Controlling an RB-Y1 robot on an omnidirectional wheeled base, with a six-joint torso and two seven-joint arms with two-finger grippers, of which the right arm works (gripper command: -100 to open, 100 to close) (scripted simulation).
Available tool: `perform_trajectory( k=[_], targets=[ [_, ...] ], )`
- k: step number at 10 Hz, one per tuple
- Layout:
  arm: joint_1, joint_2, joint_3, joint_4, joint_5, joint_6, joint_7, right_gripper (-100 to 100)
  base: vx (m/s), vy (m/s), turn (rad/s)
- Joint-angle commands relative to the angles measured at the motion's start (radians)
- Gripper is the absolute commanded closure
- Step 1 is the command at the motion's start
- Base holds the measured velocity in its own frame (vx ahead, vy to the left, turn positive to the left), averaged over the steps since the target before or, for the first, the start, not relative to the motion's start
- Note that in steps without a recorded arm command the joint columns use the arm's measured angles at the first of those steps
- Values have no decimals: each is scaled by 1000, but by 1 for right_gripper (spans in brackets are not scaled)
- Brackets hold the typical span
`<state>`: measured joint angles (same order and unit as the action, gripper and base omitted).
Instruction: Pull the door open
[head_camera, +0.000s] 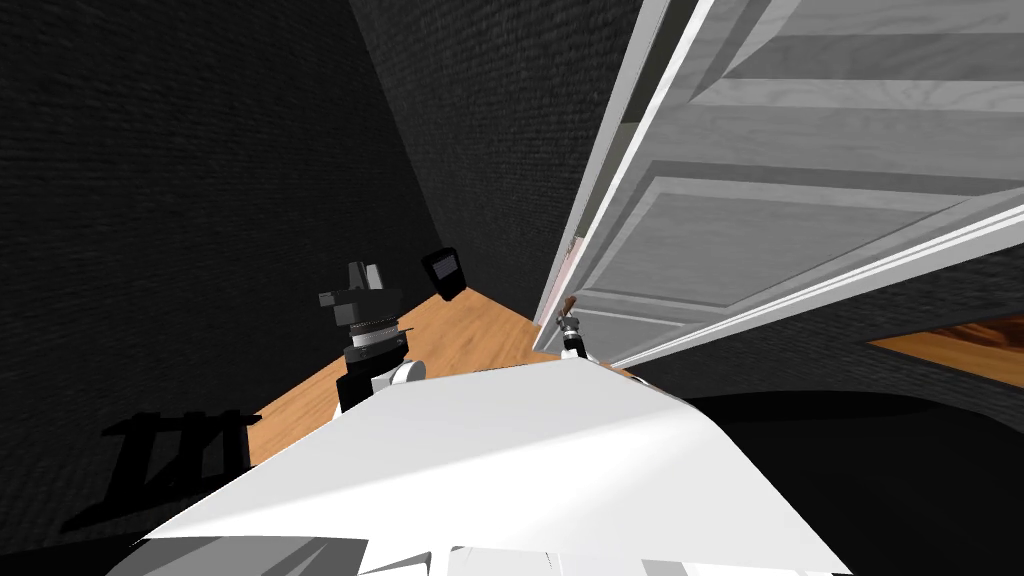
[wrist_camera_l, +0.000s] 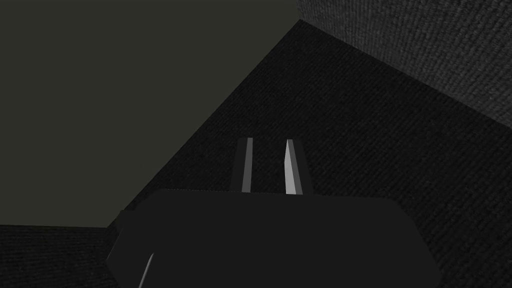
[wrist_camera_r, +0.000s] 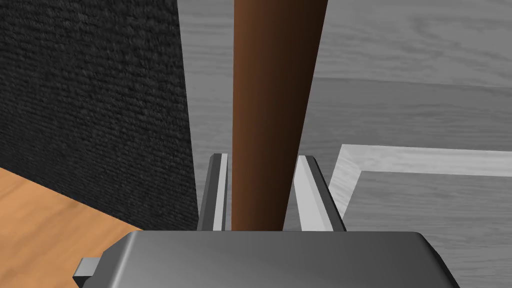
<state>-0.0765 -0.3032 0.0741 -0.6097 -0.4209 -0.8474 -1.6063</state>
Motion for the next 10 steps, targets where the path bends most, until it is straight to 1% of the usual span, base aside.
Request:
perform_trajectory(
  k=[1, 4, 6, 7, 8, 10],
  targets=[
    [6, -8, 19, -5, 11, -6, -20, 100, -240, -11, 87],
    [22, -33, 64, -19, 39, -21, -66, 100, -248, -35, 87],
    [30, -45, 86, -26, 52, -28, -88, 100, -241, -47, 74],
    [30, -44, 77, -27, 47, -23, -80, 100, -103, -28, 29],
    [43, -57, 101, -32, 62, -37, -105, 100, -142, -35, 83],
    [52, -70, 117, -36, 72, -49, -124, 100, -194, -36, 74]
  ],
)
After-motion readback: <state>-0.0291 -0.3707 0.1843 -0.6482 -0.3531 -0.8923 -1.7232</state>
